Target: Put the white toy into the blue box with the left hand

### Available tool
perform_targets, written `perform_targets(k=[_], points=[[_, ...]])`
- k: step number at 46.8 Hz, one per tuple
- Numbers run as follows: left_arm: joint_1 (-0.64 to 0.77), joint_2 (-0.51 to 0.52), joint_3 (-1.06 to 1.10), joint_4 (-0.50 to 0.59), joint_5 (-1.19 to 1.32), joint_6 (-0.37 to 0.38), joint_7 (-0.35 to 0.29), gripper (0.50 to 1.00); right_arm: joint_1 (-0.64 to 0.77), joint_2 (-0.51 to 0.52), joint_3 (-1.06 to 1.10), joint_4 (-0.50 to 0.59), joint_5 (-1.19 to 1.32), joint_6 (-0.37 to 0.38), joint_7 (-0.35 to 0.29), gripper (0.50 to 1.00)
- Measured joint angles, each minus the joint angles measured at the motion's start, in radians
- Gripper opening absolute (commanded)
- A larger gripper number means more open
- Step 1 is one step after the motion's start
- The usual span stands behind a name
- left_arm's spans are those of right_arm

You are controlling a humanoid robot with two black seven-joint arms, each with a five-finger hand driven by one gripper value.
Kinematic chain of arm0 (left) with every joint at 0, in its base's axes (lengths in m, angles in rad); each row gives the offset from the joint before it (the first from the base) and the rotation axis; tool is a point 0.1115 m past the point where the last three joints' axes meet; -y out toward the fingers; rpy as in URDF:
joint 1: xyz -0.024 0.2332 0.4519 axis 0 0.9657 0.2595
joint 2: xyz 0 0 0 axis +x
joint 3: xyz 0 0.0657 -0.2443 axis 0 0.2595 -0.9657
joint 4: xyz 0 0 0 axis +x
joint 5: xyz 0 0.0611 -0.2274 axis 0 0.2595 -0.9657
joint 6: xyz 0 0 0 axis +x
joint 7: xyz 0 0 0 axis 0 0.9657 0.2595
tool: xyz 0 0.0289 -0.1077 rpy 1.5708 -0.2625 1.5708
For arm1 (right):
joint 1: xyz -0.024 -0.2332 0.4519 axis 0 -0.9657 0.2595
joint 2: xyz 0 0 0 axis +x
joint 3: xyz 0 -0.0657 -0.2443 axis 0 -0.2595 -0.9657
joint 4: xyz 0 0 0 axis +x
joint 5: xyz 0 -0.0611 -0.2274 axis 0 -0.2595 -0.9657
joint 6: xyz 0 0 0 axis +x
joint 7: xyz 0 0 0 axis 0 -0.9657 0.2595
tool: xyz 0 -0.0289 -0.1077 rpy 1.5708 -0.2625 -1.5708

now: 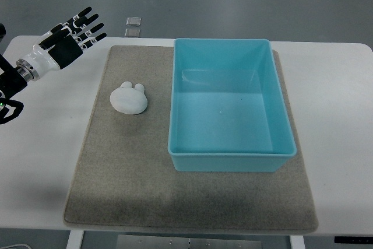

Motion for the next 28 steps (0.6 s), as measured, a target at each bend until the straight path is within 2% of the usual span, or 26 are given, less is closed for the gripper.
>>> perform_targets(k=[22, 28], points=[[-0.038, 0.035, 0.068, 0.001, -0.011, 0.0, 0.002, 1.0, 0.0, 0.0, 0.0, 0.0, 0.0, 0.0, 0.0, 0.936], [-0.044, 0.053, 0.1, -0.029, -0.009, 0.0, 0.0, 0.999, 0.0, 0.0, 0.0, 0.0, 0.0, 0.0, 0.0, 0.936]])
